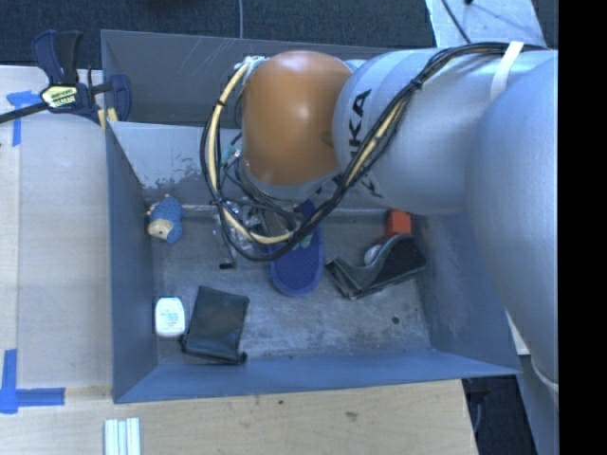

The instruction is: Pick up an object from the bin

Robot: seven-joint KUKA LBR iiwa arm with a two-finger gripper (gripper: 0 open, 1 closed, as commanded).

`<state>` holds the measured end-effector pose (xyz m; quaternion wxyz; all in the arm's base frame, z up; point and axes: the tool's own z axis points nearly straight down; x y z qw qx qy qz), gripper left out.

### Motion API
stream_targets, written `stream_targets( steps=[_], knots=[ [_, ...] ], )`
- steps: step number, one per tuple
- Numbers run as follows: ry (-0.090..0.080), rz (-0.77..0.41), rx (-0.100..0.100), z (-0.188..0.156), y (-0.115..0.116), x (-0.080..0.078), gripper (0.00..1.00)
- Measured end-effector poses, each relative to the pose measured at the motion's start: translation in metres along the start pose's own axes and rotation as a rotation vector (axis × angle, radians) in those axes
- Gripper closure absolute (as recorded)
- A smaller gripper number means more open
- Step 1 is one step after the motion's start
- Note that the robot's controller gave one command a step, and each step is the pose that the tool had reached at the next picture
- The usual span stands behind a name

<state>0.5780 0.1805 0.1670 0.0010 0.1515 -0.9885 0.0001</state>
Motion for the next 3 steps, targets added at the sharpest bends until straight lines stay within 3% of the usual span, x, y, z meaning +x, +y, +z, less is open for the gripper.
stream_targets(
  steps=[1, 2, 3],
  knots=[
    [-0.005, -0.001, 0.0, -0.004, 0.0, -0.001, 0.0],
    [0.007, -0.001, 0.0, 0.097, -0.032, 0.072, 0.0],
    [-0.005, -0.002, 0.0, 0.092, -0.03, 0.067, 1.0]
  ],
)
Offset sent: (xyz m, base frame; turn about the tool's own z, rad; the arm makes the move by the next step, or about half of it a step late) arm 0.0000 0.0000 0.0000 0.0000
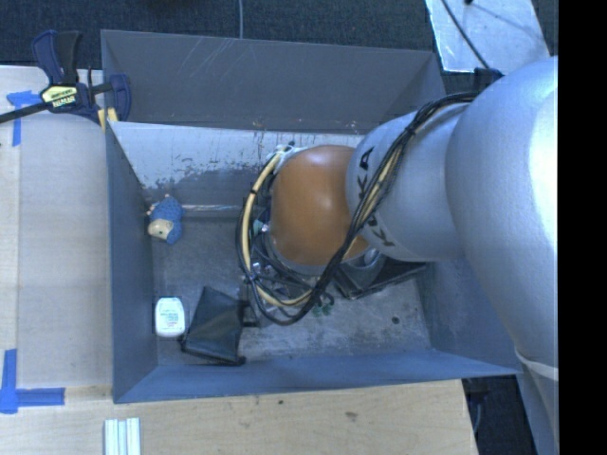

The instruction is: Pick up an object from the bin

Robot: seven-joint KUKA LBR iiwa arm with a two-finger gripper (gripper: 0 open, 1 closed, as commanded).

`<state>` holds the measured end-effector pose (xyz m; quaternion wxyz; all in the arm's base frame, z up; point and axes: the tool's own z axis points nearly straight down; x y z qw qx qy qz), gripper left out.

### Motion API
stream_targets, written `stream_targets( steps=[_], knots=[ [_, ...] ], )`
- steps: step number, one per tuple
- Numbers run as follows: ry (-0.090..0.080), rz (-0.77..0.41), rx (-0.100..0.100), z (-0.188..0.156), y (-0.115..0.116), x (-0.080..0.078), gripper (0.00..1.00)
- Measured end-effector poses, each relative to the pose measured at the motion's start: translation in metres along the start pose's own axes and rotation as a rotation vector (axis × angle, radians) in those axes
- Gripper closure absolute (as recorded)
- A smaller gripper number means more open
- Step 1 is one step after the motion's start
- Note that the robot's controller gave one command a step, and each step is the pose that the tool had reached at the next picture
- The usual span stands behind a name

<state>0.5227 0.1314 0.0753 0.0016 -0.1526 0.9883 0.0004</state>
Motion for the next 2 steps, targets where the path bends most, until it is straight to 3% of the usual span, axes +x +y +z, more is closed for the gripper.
stream_targets(
  steps=[1, 2],
  knots=[
    [-0.011, -0.021, 0.0, -0.091, 0.021, -0.046, 1.0],
    [-0.01, 0.008, 0.001, -0.175, 0.015, -0.048, 1.0]
  ],
)
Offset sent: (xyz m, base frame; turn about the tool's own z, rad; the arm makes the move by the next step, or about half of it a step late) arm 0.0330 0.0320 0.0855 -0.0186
